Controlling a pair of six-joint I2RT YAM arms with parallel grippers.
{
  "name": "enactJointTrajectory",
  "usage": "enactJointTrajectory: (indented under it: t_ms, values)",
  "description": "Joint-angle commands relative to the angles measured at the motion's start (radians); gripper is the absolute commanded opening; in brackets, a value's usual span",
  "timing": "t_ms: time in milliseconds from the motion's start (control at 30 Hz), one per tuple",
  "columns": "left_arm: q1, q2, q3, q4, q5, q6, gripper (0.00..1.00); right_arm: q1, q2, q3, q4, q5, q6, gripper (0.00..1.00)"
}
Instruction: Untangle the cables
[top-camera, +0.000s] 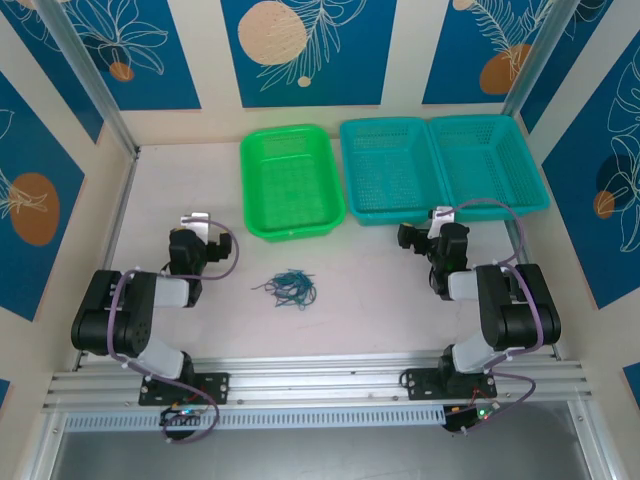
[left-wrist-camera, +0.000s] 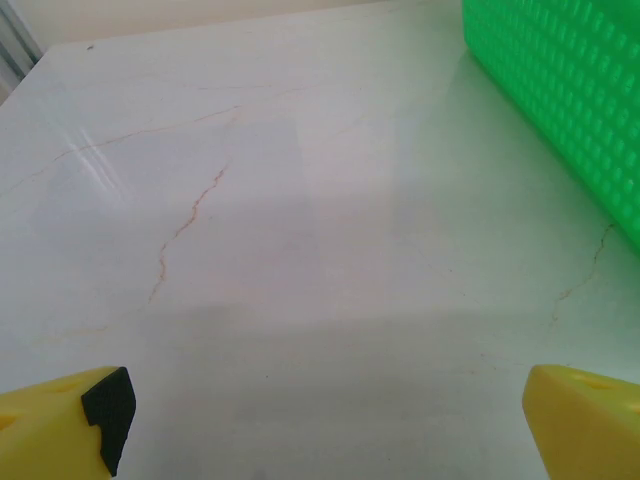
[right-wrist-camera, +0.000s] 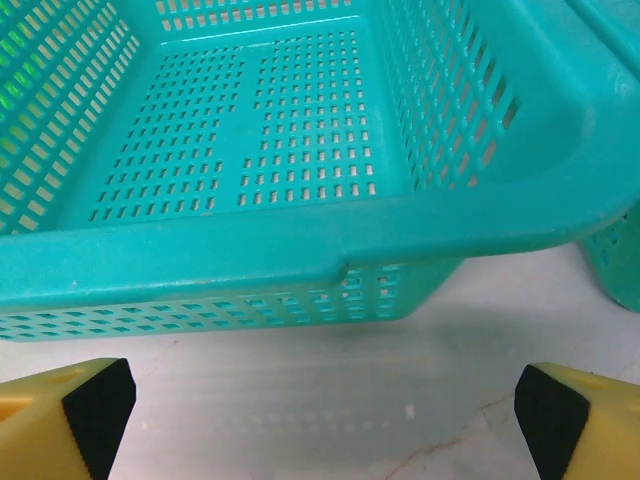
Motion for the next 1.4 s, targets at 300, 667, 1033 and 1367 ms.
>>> enactJointTrajectory:
  t_ms: [300, 667, 1033, 1367]
  values:
    - [0.0, 0.0, 0.005, 0.031, 0.019, 0.002, 1.0, 0.004, -0.008, 0.014, 0.033, 0.019, -0.003, 0.99]
    - [0.0, -0.003, -0.004, 0.043, 0.02, 0.003, 1.0, 0.011, -0.18, 0.027, -0.13, 0.148, 0.043, 0.99]
    - [-0.016, -0.604, 0.015, -0.517, -0.069, -0.222, 1.0, -0.026, -0.725, 0.278, -1.022, -0.156, 0.458, 0.99]
    - [-0.211, -0.802, 0.228, -1.136, 0.393, -0.802, 0.83, 0.42, -0.61, 0.504, -1.365, -0.411, 0.391, 0.99]
